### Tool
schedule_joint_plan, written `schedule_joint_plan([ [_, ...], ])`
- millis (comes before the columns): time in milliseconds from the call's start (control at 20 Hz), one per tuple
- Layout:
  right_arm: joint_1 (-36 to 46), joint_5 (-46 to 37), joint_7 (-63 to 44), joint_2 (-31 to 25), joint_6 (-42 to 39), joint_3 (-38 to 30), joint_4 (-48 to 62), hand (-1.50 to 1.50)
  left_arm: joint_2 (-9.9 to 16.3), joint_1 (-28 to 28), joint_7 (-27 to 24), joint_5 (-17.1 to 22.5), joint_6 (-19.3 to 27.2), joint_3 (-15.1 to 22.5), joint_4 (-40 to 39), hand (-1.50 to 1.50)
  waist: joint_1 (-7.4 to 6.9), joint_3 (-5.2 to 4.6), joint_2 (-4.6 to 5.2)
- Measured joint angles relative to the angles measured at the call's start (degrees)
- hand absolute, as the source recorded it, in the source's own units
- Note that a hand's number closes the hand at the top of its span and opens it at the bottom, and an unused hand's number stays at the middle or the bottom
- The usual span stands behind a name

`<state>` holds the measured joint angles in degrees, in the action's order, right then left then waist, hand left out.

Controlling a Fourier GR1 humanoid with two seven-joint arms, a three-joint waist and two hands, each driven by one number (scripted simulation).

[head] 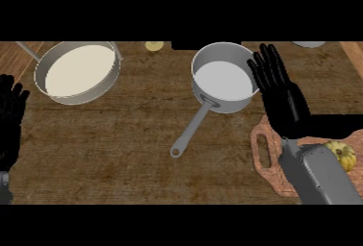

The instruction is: Pick the squash from the cutting board and place it in the pot

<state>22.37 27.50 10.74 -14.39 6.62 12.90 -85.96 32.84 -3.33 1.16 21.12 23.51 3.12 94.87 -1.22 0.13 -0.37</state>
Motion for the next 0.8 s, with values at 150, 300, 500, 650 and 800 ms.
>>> schedule_joint_plan([
  [150,0.0,-0.1,-4.3,-3.0,-0.8,-1.3,3.5,-1.5,-1.0,0.0,1.2,0.0,-0.9,1.3,0.6,0.0,0.69,-0.09,0.29],
  [300,-0.8,-1.7,-11.4,-8.0,-0.7,-1.1,9.2,-1.5,-2.7,-1.1,3.3,0.5,-2.0,4.7,1.1,0.0,1.4,-0.17,0.8],
  [500,-2.0,-16.1,-13.5,-21.0,1.7,2.9,13.6,-1.5,-4.4,-1.1,5.0,1.4,-3.1,7.3,1.2,0.0,3.06,-1.0,0.99],
  [650,-3.8,-24.3,-12.6,-27.3,6.1,3.9,12.1,-1.5,-5.5,-0.8,7.0,1.9,-3.3,9.0,1.4,0.0,3.76,-0.64,0.31],
  [800,-6.7,-29.7,-15.0,-32.5,7.8,5.4,6.3,-1.5,-6.5,-1.2,9.1,1.6,-2.6,10.5,2.4,0.0,3.75,-0.45,-0.08],
])
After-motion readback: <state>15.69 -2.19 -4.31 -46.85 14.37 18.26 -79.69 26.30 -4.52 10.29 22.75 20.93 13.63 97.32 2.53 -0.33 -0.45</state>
